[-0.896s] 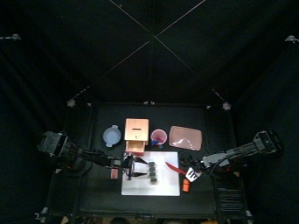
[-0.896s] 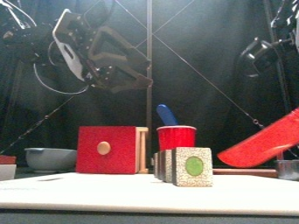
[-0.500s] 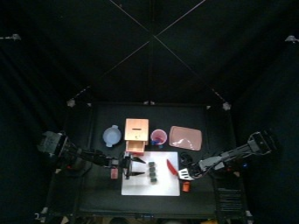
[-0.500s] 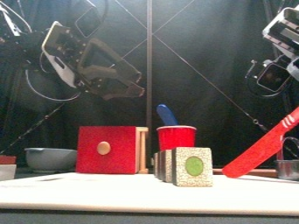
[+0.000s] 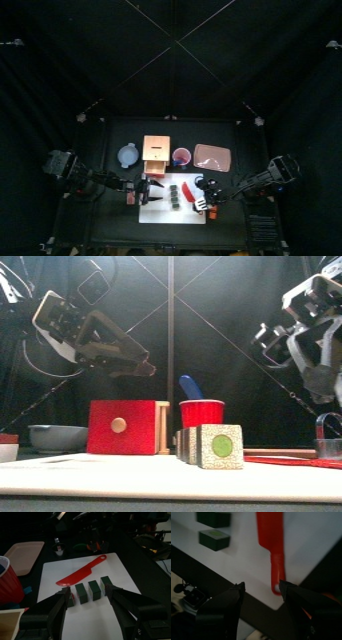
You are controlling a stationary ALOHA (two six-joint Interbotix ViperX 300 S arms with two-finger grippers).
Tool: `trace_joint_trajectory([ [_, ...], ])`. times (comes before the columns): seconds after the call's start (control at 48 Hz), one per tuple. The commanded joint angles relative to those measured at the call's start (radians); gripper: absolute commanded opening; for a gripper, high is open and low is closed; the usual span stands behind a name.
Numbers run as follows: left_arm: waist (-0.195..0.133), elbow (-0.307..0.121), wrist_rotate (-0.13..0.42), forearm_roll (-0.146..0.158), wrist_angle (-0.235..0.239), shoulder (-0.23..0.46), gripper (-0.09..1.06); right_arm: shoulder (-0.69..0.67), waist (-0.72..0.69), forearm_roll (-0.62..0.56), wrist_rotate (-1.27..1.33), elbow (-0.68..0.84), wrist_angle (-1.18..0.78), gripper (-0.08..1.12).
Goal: Place sushi on board then cut the sushi with the knife then place the pieces on the plate
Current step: Place the 4 sushi pieces on the plate
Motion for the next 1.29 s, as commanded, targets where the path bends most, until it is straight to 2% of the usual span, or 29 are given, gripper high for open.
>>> trace_joint_trajectory([
  [0.021, 0.003, -0.002, -0.002, -0.037, -0.008, -0.040, 0.91, -0.021, -0.074, -0.051, -0.241, -0.057, 0.038, 0.89],
  [0.104, 0.003, 0.003, -0.002, -0.071, -0.008, -0.058, 0.91, -0.018, -0.117, 0.038, -0.518, -0.097, 0.143, 0.89],
  [0.167, 0.003, 0.009, -0.002, -0.095, -0.008, -0.081, 0.91, -0.002, -0.167, 0.170, -0.822, -0.155, 0.238, 0.89],
  [0.229, 0.003, 0.020, -0.002, -0.118, -0.008, -0.101, 0.91, 0.031, -0.206, 0.287, -1.028, -0.198, 0.250, 0.89],
  [0.292, 0.008, 0.037, 0.000, -0.155, -0.011, -0.129, 0.91, 0.087, -0.244, 0.379, -1.213, -0.239, 0.219, 0.89],
  [0.354, 0.012, 0.055, 0.000, -0.181, -0.012, -0.147, 0.91, 0.132, -0.259, 0.411, -1.310, -0.268, 0.192, 0.89],
  [0.5, 0.020, 0.126, -0.002, -0.239, -0.038, -0.201, 0.91, 0.239, -0.270, 0.403, -1.401, -0.356, 0.152, 0.89],
  [0.646, 0.018, 0.153, -0.002, -0.250, -0.044, -0.235, 0.91, 0.307, -0.268, 0.390, -1.404, -0.405, 0.149, 0.89],
  [0.833, 0.017, 0.173, -0.005, -0.253, -0.044, -0.236, 0.91, 0.356, -0.270, 0.383, -1.405, -0.436, 0.150, 0.89],
  [1.083, 0.011, 0.190, -0.005, -0.302, -0.043, -0.236, 0.91, 0.391, -0.275, 0.385, -1.402, -0.439, 0.155, 0.87],
  [1.167, 0.009, 0.192, -0.005, -0.305, -0.043, -0.236, 0.91, 0.394, -0.281, 0.388, -1.401, -0.437, 0.153, 0.81],
  [1.292, 0.009, 0.192, -0.005, -0.310, -0.043, -0.236, 0.91, 0.391, -0.284, 0.393, -1.391, -0.425, 0.156, 0.63],
])
